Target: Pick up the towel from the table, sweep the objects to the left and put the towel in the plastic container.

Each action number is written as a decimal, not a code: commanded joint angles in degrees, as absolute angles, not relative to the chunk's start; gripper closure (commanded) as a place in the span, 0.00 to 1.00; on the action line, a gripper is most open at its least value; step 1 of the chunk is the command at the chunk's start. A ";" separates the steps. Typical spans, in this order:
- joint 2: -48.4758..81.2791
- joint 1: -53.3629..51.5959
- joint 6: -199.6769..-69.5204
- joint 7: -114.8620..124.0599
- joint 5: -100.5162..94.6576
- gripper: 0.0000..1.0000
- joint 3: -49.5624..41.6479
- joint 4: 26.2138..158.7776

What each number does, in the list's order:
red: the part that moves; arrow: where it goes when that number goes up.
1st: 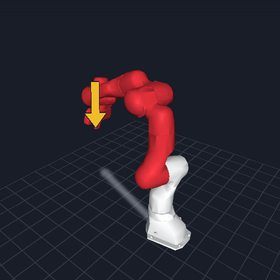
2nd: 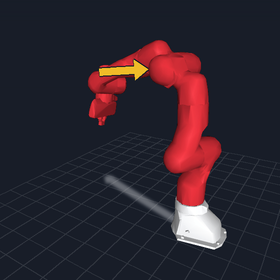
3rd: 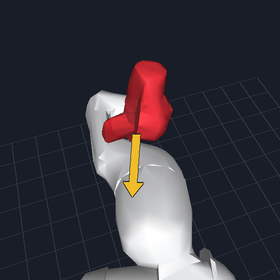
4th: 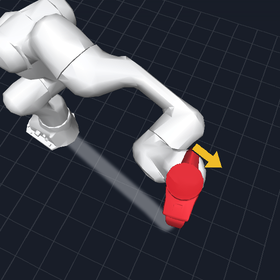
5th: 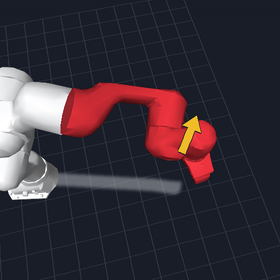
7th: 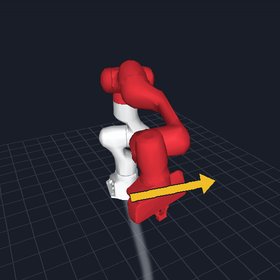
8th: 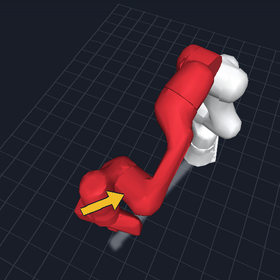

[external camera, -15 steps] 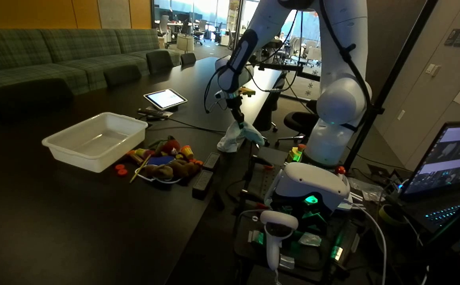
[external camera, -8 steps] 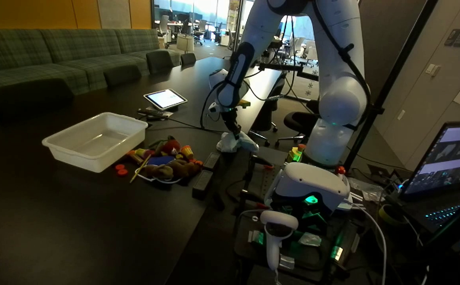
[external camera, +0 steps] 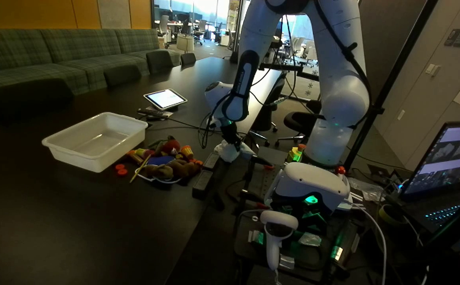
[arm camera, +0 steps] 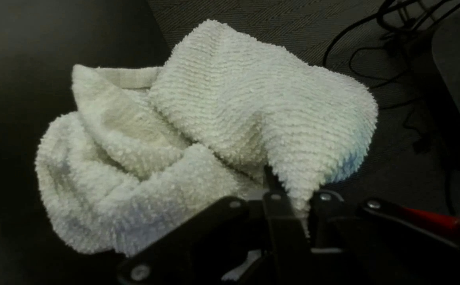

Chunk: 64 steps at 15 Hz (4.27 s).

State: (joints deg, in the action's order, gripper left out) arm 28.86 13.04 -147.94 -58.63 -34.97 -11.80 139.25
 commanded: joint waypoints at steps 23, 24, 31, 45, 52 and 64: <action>34.10 -9.80 -151.54 -7.22 -12.05 0.93 9.23 136.95; 34.65 -11.17 -152.84 -5.47 -12.05 0.93 9.32 136.53; 34.92 -19.29 -159.09 2.75 -11.41 0.93 10.01 134.43; 8.92 4.59 -142.87 -32.13 8.43 0.93 26.57 145.13; -6.18 5.21 -126.79 -38.96 5.68 0.93 6.94 144.09; 10.56 12.39 -147.06 -17.71 -17.51 0.94 -11.24 129.56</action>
State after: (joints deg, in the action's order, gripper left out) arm 0.38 11.97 -140.12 -26.19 -11.36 -10.08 134.60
